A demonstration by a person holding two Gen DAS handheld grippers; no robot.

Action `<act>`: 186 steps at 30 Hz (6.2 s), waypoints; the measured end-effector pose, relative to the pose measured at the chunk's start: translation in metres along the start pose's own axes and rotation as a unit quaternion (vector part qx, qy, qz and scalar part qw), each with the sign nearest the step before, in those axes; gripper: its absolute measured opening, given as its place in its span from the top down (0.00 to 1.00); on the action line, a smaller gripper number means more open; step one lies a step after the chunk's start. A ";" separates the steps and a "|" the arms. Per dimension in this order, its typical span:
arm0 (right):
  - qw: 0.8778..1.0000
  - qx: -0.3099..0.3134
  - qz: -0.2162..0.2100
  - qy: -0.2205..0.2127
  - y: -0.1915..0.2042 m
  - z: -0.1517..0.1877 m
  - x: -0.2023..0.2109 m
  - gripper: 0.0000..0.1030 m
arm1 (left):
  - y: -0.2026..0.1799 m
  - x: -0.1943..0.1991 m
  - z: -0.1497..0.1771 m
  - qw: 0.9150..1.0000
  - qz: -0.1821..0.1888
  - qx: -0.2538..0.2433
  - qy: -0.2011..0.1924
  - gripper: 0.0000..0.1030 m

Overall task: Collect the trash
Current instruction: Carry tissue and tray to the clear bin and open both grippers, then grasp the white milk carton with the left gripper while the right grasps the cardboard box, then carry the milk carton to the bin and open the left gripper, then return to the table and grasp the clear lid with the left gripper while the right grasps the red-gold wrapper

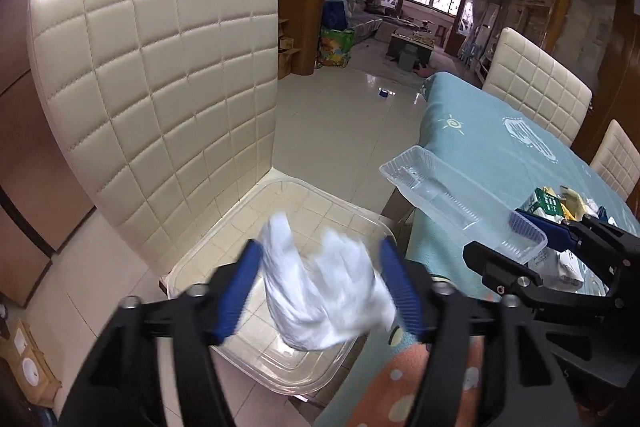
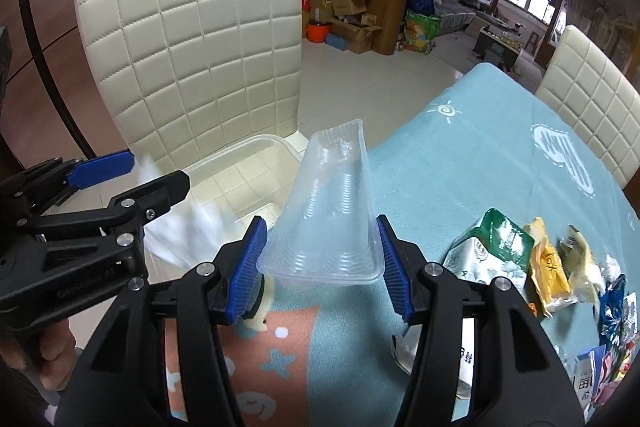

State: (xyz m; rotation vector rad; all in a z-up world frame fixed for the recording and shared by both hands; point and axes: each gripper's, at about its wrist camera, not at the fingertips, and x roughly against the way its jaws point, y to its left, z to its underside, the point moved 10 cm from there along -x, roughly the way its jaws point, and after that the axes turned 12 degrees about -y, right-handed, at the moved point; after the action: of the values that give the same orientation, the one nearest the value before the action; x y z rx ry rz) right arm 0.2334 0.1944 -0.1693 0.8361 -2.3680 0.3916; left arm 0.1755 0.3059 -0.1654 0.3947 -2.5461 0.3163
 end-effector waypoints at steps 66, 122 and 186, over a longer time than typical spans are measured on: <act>0.958 -0.205 0.200 -0.006 -0.253 0.145 0.172 0.41 | -0.211 0.037 0.039 0.987 0.086 -0.133 0.035 0.19; 0.997 -0.008 0.056 -0.053 -0.071 0.032 0.098 0.72 | -0.117 0.066 0.002 0.991 0.028 -0.122 -0.057 0.44; 0.997 0.071 -0.015 -0.005 0.024 0.003 -0.015 0.31 | 0.046 0.027 0.021 0.997 -0.073 -0.007 0.010 0.26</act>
State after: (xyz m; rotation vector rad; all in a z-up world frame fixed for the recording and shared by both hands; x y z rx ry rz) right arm 0.2258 0.2187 -0.1830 0.9387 -2.3561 0.5511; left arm 0.1277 0.3369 -0.1744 0.5672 -2.4820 0.2468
